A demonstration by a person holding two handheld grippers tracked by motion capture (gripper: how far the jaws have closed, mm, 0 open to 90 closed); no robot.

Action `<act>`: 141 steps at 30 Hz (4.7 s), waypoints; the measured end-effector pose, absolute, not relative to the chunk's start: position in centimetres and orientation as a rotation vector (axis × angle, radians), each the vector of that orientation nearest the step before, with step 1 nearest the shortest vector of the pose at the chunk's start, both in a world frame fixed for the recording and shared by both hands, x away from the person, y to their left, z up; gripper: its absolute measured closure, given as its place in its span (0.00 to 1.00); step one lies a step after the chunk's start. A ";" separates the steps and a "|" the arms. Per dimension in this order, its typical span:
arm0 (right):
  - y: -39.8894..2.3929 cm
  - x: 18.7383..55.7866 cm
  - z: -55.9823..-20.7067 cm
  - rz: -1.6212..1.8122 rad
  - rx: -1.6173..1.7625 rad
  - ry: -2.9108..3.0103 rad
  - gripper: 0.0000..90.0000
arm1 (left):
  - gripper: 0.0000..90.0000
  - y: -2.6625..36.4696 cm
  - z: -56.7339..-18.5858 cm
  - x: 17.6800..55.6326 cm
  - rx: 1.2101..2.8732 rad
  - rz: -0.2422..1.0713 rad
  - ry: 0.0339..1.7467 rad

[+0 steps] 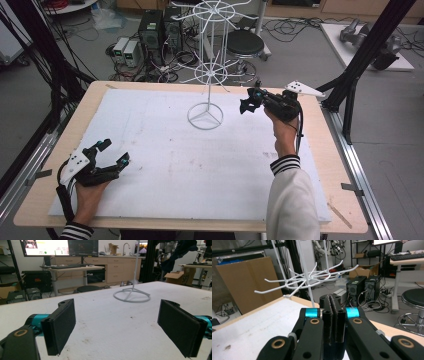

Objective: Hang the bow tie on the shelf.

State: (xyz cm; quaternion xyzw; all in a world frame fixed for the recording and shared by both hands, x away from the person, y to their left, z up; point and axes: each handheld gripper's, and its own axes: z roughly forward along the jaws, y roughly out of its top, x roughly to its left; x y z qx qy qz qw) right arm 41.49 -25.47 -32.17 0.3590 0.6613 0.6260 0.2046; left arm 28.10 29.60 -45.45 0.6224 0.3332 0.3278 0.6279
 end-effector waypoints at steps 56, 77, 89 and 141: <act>-18.7 42.4 -28.0 1.674 0.906 1.866 0.99 | 0.17 29.7 -45.4 28.2 1.422 0.744 0.768; -16.4 43.2 -27.7 1.628 0.970 1.839 0.98 | 0.17 29.7 -45.5 28.2 1.419 0.741 0.771; -15.2 43.7 -28.2 1.599 0.969 1.876 0.98 | 0.17 29.7 -45.5 28.2 1.418 0.742 0.769; -22.7 33.6 -27.5 1.574 0.834 1.860 0.13 | 0.17 29.6 -45.5 28.1 1.428 0.749 0.759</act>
